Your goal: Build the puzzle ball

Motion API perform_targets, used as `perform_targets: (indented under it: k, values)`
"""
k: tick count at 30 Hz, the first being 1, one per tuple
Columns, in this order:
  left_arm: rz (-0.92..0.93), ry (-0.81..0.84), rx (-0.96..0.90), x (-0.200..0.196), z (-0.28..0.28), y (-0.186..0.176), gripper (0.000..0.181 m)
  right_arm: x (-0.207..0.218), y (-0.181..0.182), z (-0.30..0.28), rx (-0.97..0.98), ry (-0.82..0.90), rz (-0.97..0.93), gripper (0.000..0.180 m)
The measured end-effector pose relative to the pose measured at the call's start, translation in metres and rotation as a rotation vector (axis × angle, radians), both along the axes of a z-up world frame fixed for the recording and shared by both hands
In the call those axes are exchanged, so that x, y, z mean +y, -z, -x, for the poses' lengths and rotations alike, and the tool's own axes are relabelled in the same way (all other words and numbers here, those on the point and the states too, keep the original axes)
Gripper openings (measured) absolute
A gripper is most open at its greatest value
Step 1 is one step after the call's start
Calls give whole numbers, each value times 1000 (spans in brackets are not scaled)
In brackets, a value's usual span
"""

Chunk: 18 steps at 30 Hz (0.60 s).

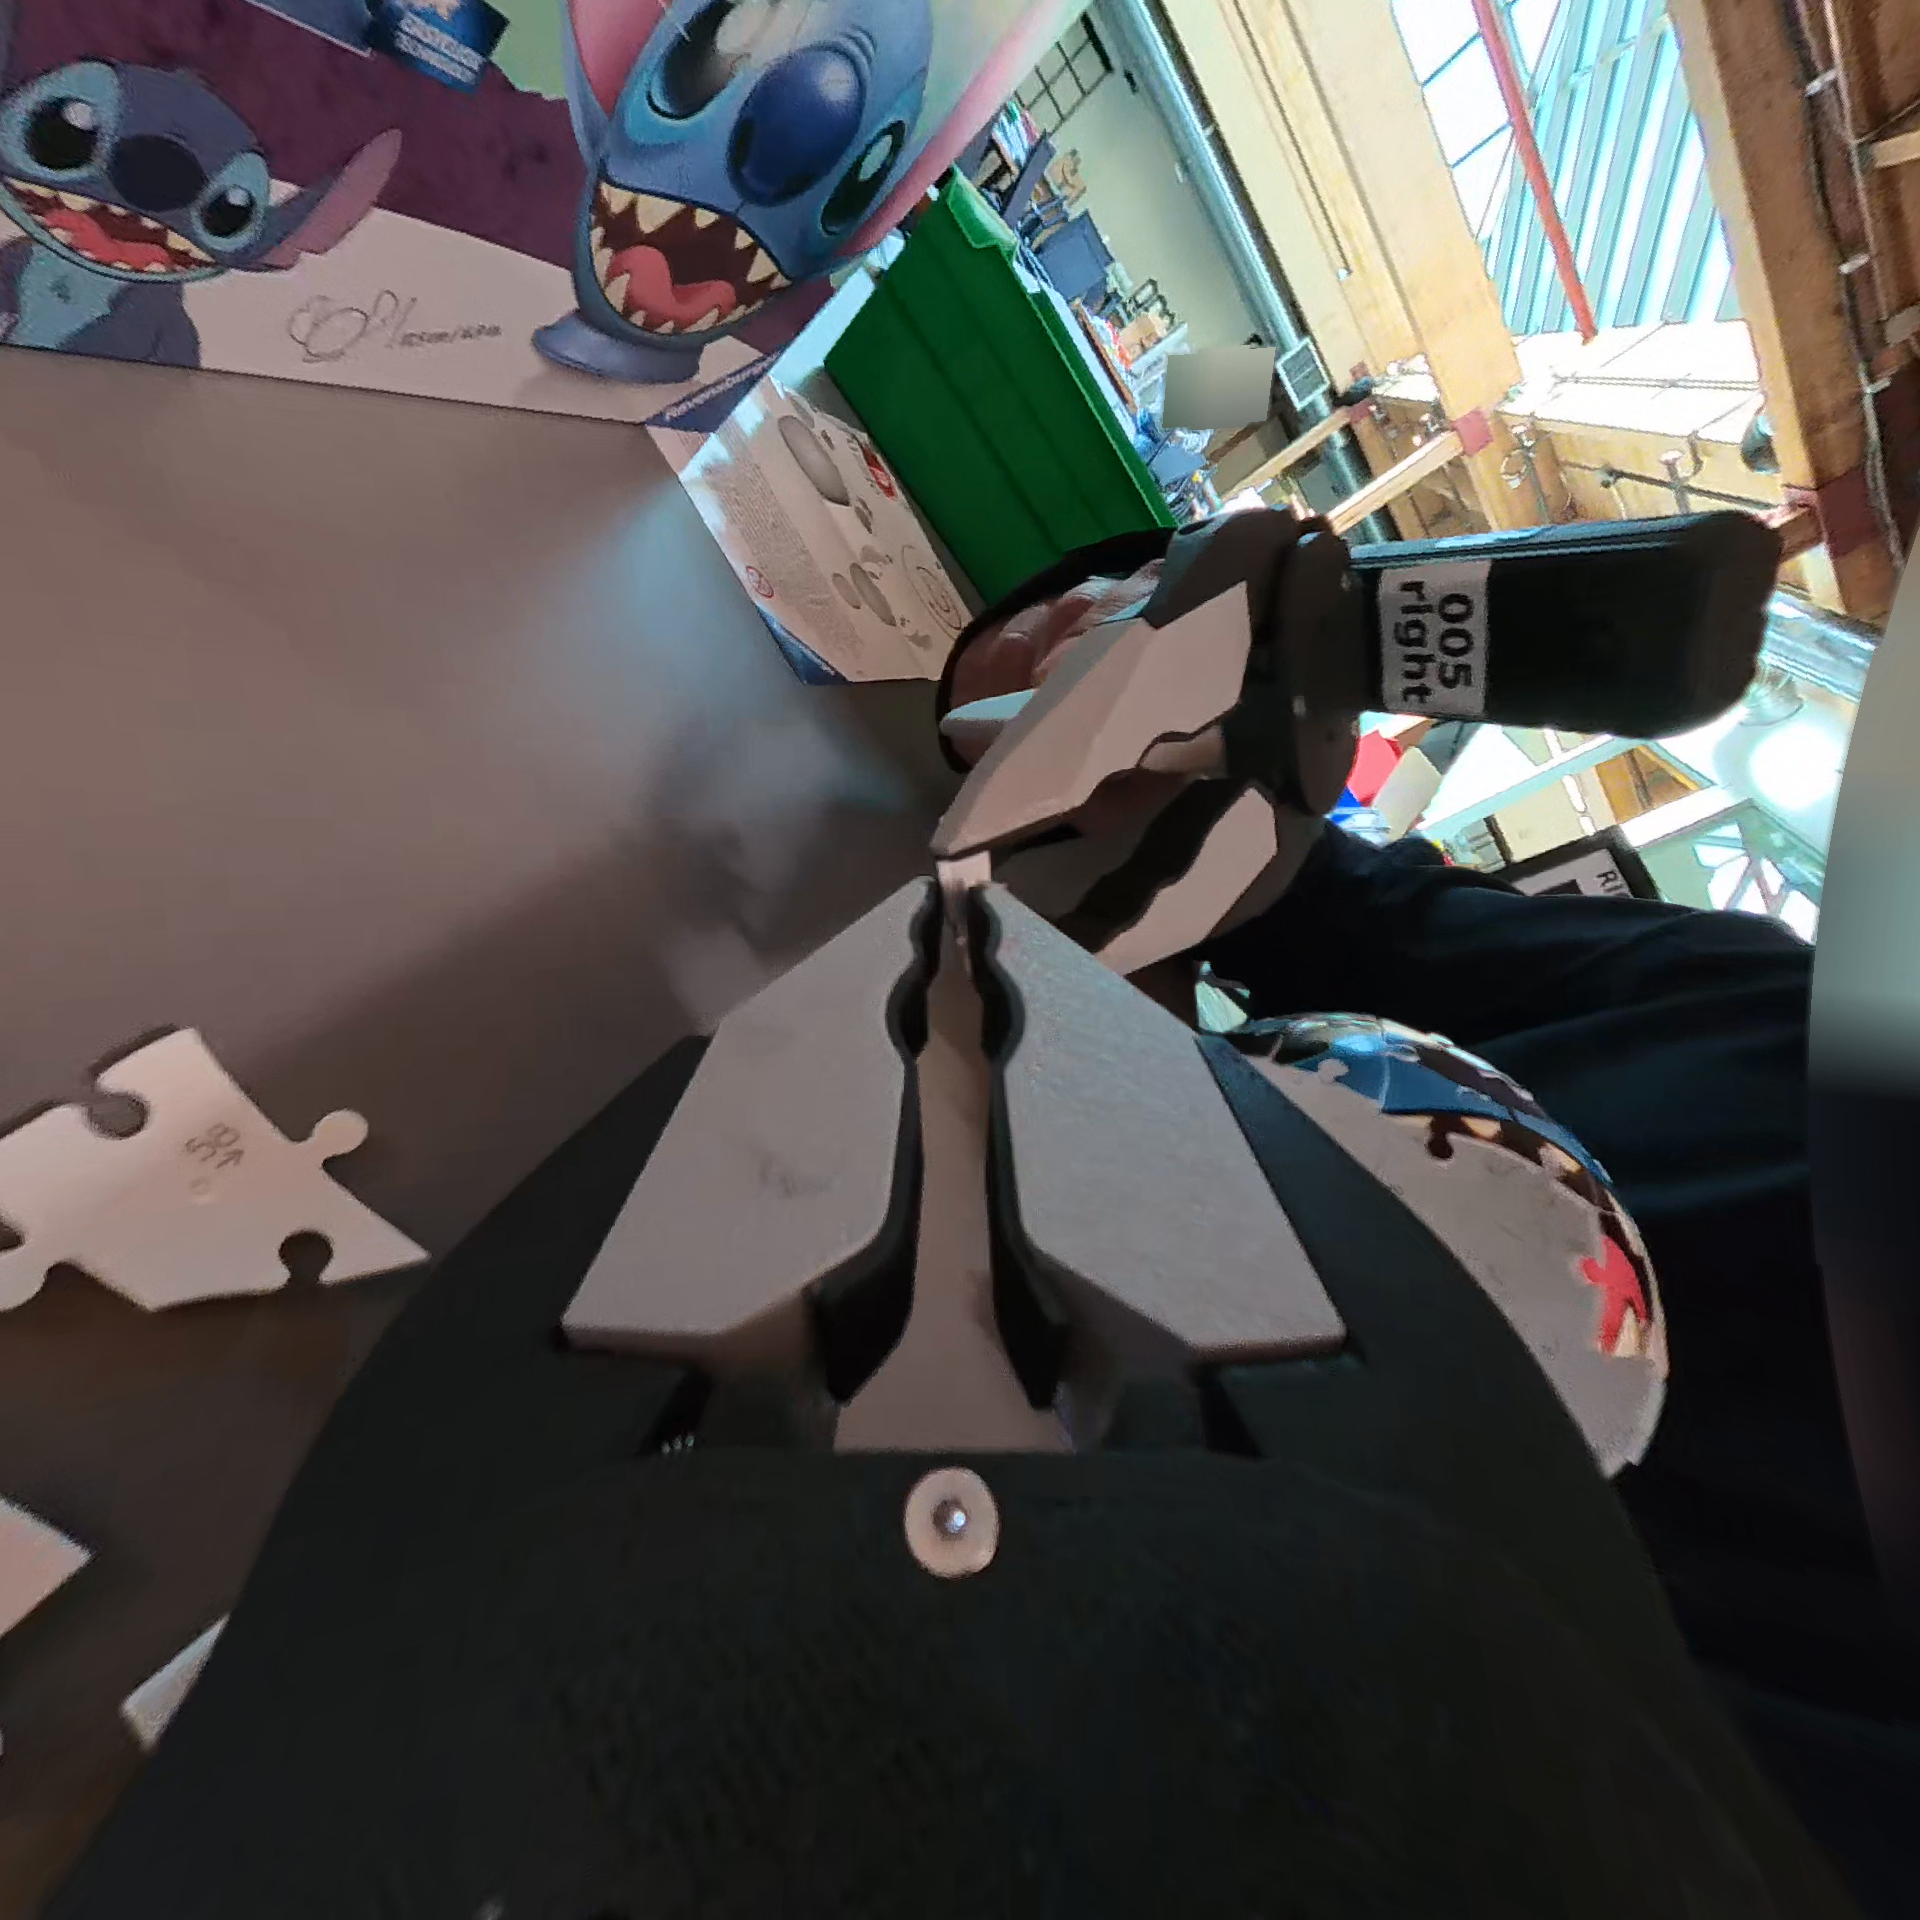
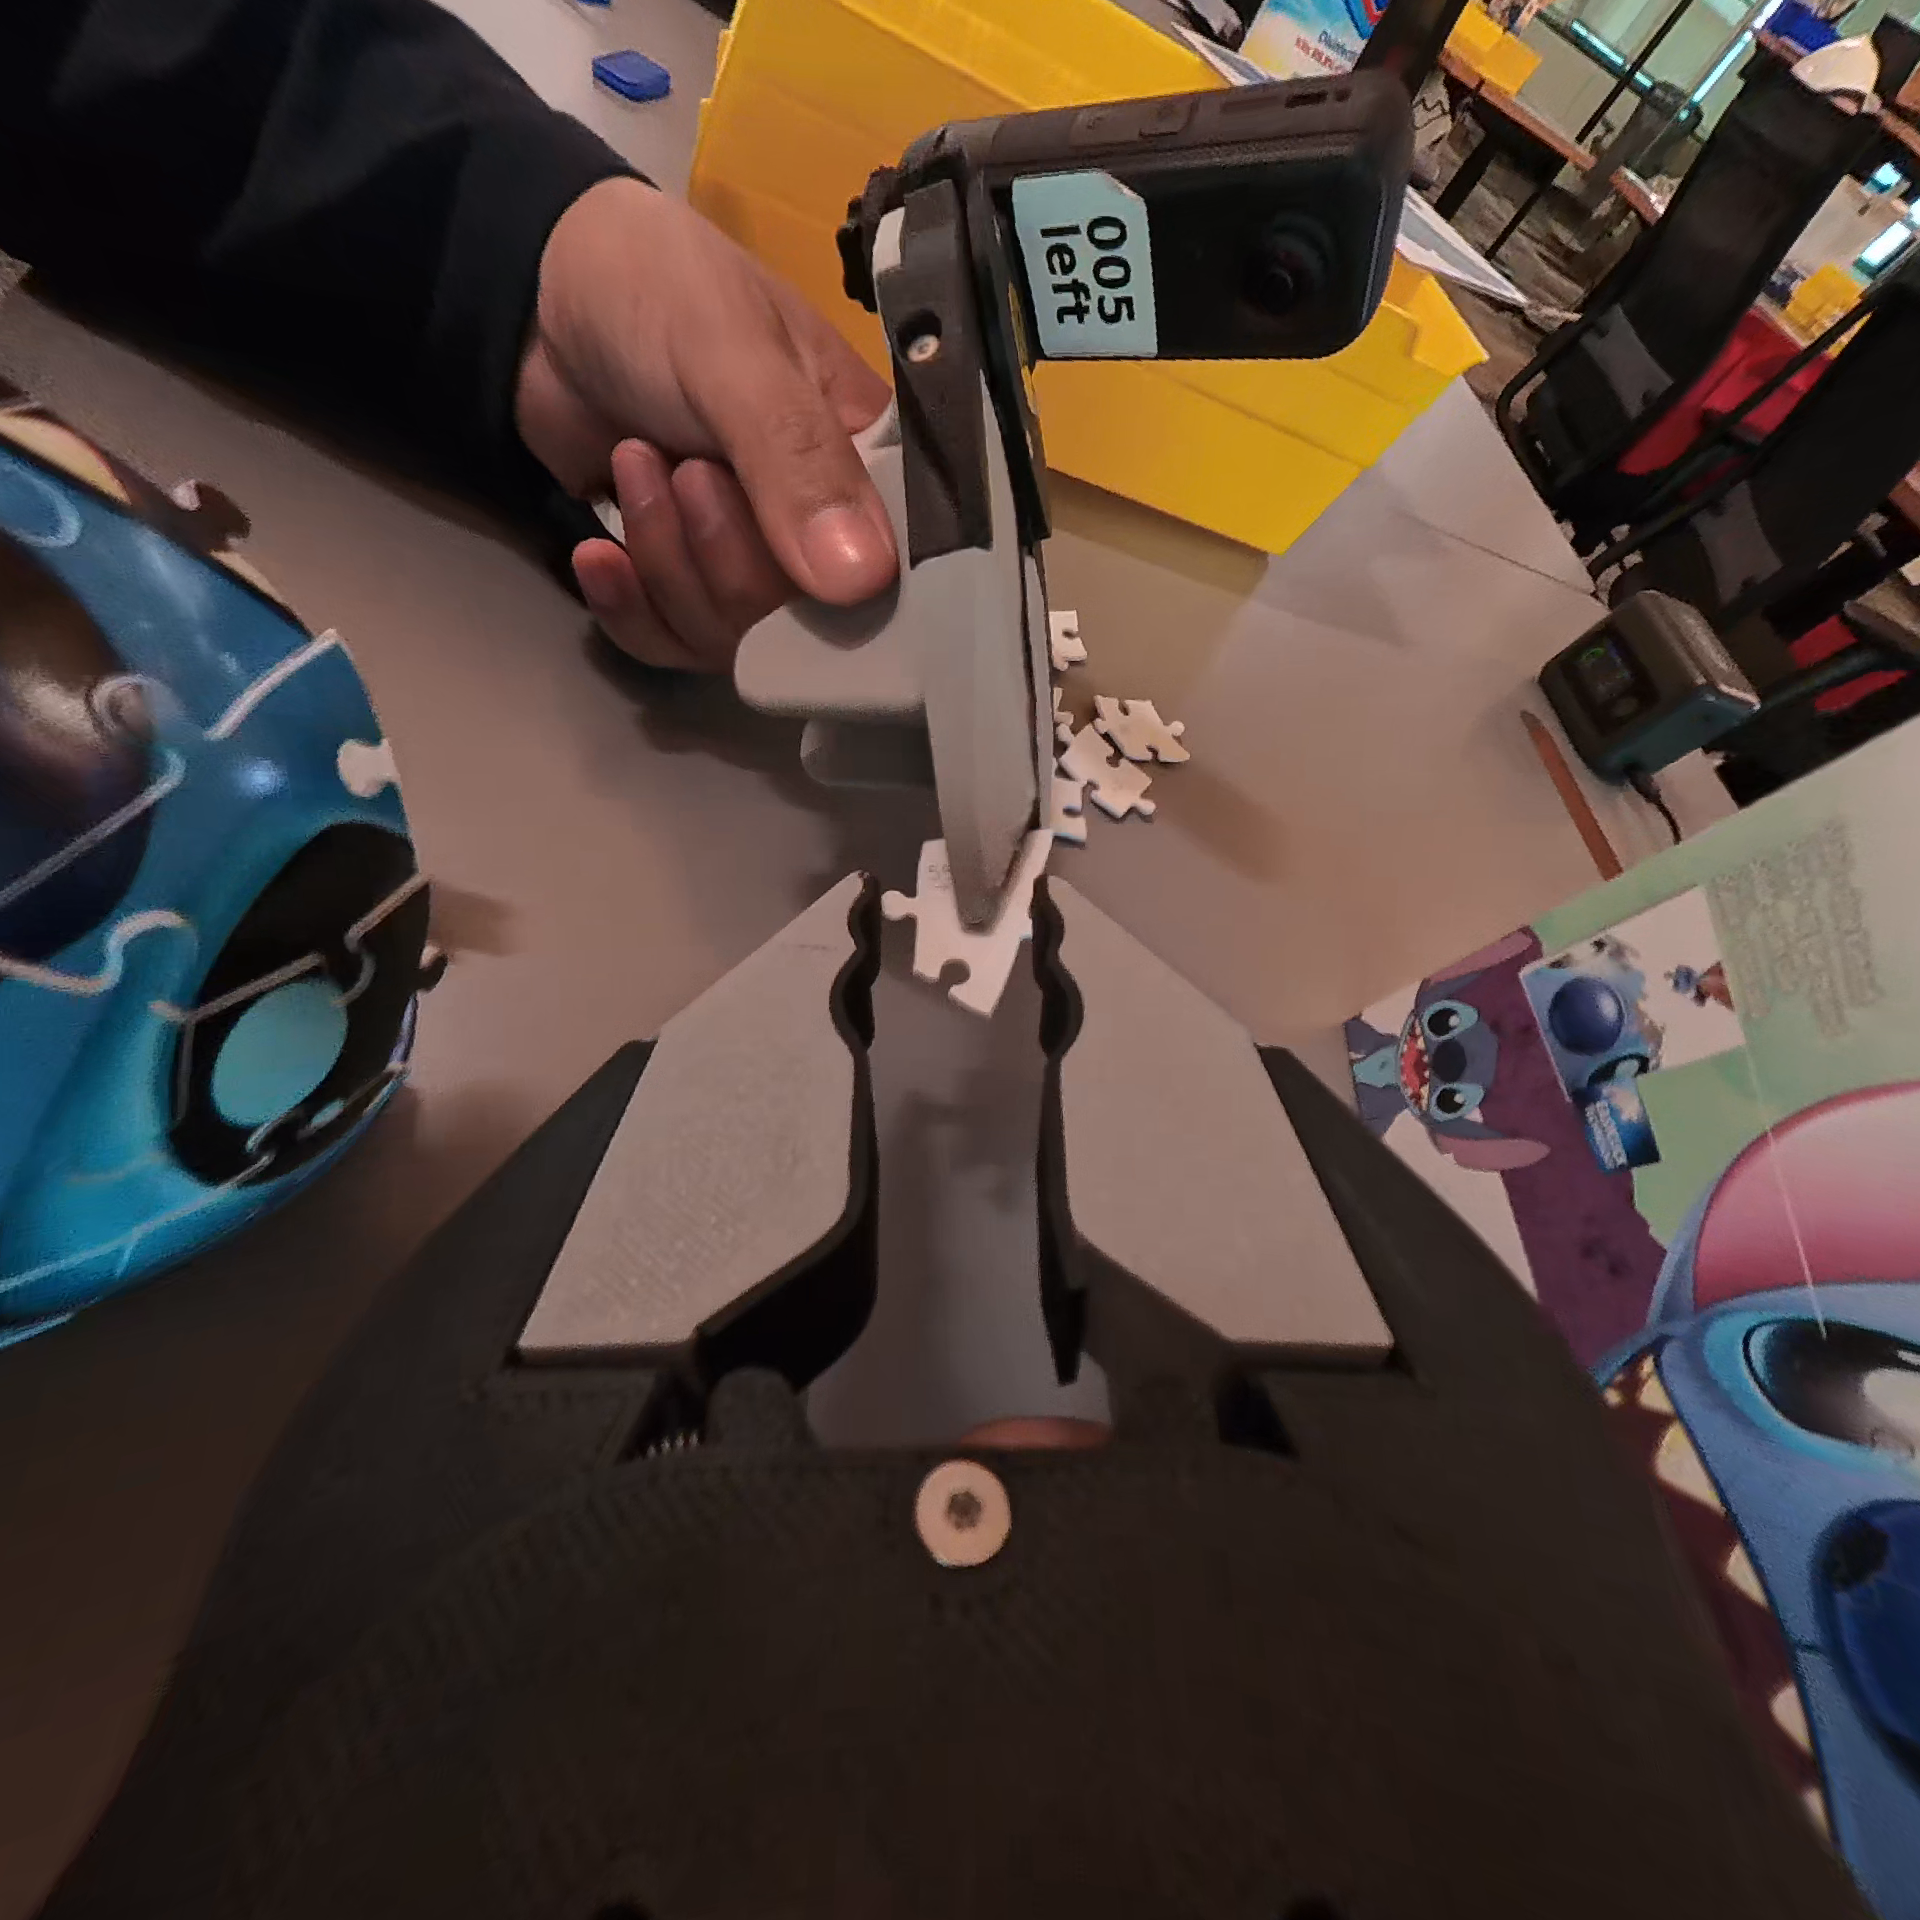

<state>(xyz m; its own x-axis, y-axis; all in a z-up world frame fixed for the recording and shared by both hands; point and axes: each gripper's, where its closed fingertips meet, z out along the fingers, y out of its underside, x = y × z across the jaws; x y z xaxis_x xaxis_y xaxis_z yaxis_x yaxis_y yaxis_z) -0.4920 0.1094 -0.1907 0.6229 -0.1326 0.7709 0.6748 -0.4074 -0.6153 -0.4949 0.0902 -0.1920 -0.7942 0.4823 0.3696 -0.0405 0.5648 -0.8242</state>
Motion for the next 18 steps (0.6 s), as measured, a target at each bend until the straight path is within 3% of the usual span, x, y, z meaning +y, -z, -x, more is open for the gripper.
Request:
perform_targets:
  k: [5,12,18]
  values:
    - [-11,-17,63,-10,6,-1,0,-1,-8,1,-30,-13,71,17]
    - [-52,-61,143,-20,13,-11,0,-1,-22,3,-434,-66,405,18]
    - [-30,-69,210,-24,8,-11,0,-10,-16,11,-549,-79,433,0]
